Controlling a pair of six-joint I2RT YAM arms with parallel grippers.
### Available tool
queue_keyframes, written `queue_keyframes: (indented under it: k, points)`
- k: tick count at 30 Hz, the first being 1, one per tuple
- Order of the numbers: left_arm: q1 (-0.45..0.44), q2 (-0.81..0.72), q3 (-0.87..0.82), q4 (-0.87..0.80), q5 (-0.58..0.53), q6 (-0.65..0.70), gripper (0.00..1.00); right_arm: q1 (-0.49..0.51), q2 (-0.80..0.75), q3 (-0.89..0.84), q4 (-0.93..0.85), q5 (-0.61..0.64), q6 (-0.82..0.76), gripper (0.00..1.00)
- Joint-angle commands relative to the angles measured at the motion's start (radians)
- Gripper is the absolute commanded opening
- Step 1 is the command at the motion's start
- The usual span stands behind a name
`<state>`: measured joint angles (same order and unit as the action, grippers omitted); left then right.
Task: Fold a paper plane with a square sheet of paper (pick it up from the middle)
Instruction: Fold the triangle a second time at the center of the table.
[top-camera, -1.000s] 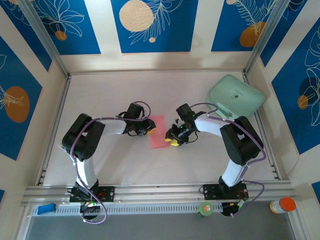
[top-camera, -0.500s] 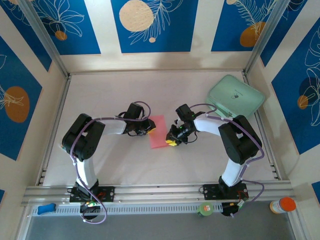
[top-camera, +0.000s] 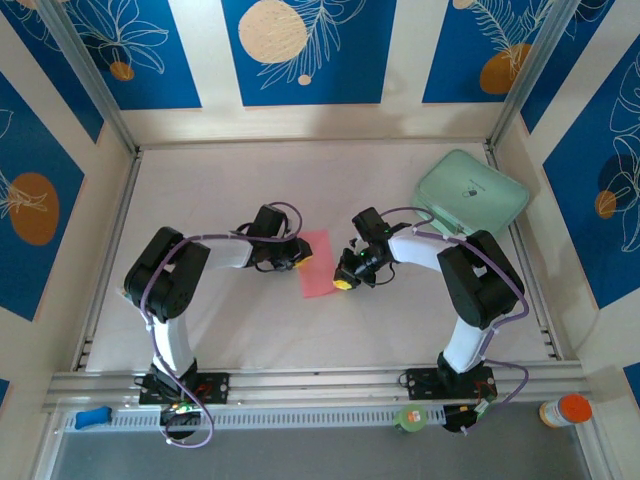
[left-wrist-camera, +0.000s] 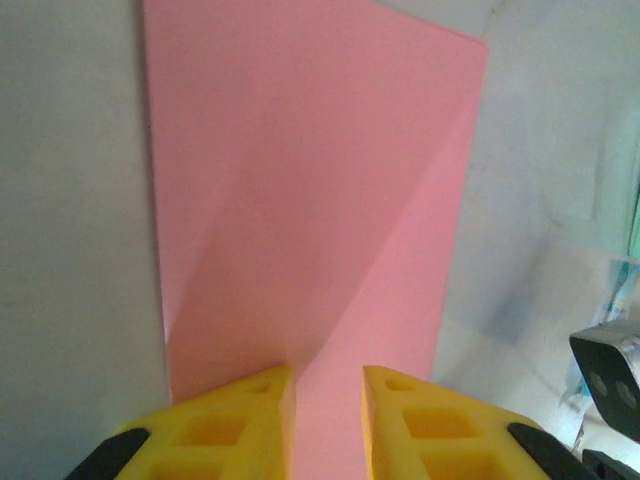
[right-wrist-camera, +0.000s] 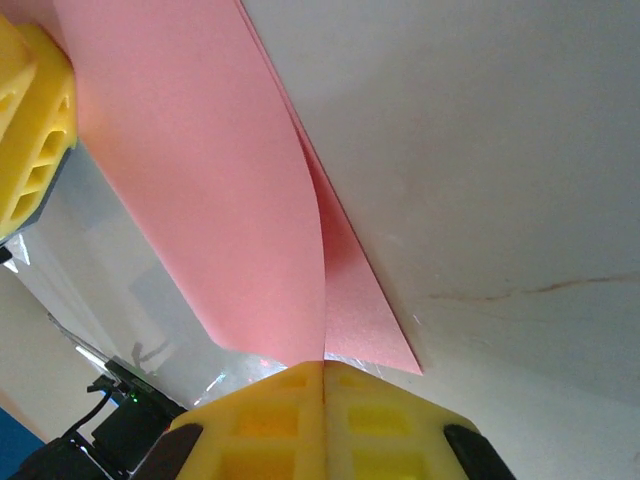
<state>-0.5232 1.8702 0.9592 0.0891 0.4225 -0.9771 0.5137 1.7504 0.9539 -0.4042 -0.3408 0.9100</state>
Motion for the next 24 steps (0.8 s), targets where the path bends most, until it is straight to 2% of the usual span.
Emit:
queue_keyframes:
  k: [1, 6, 13, 24]
  points:
    - [0.02, -0.057, 0.037, -0.024, 0.045, 0.092, 0.26, -0.007, -0.039, 0.007, -0.017, -0.005, 0.002, 0.0]
    - [0.042, -0.067, 0.05, -0.059, 0.016, 0.15, 0.27, -0.01, -0.063, -0.004, -0.025, 0.0, -0.014, 0.0]
    - [0.061, 0.003, 0.078, -0.111, -0.008, 0.186, 0.22, -0.008, -0.064, 0.007, -0.016, -0.021, -0.039, 0.0]
    - [0.065, 0.048, 0.068, -0.1, -0.013, 0.187, 0.17, 0.039, -0.022, 0.076, 0.059, -0.075, -0.094, 0.0]
